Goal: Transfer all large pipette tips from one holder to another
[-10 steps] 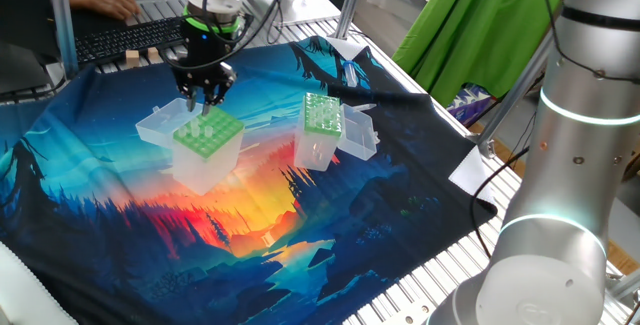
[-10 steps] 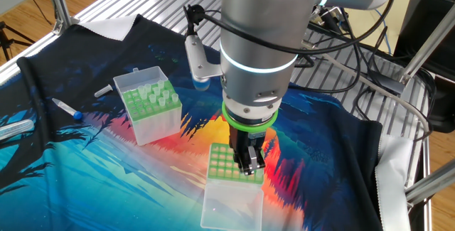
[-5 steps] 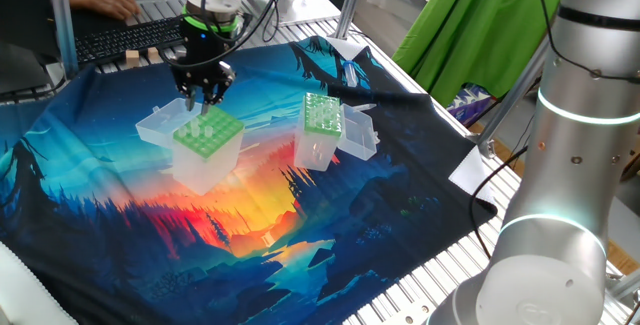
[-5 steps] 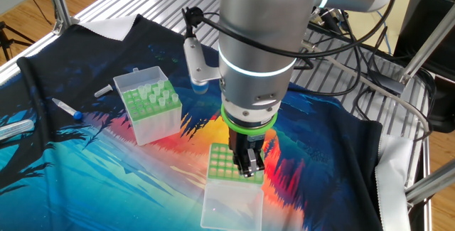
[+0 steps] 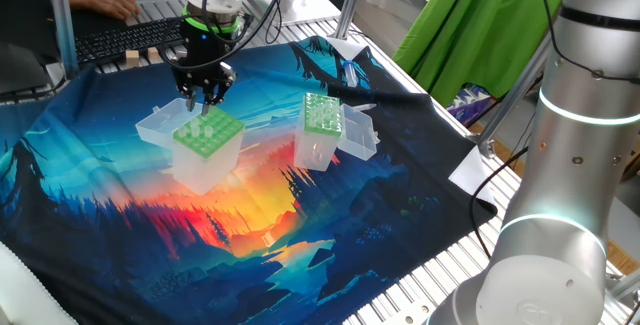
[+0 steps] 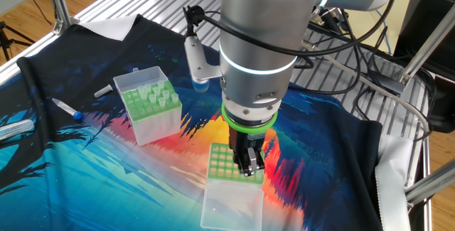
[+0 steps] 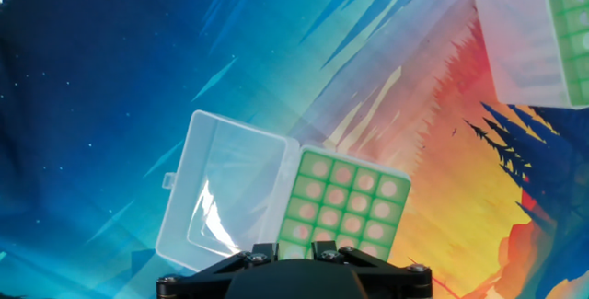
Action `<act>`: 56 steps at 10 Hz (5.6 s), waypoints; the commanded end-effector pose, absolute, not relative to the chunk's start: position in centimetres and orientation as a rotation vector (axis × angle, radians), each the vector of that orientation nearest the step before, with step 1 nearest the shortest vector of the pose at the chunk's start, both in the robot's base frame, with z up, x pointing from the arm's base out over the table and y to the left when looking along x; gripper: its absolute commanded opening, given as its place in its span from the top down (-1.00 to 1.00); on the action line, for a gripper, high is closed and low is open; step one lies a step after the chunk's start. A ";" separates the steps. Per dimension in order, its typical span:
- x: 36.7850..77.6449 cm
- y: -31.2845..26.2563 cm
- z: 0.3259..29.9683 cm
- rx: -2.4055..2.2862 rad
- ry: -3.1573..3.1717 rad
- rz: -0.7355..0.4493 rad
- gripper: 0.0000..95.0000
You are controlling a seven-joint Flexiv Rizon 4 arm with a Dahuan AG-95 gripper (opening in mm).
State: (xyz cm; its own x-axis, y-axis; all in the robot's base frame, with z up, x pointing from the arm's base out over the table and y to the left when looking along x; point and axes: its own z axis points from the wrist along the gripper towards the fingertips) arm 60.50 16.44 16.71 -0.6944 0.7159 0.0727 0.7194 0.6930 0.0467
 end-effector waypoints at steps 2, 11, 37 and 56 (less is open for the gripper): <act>60.5 16.4 16.7 -1.206 -2.846 -0.111 0.60; 60.3 17.8 17.9 -1.219 -2.855 -0.129 0.60; 60.5 17.5 15.5 -1.143 -2.937 -0.064 0.60; 60.1 17.4 14.6 -1.084 -2.972 -0.056 0.60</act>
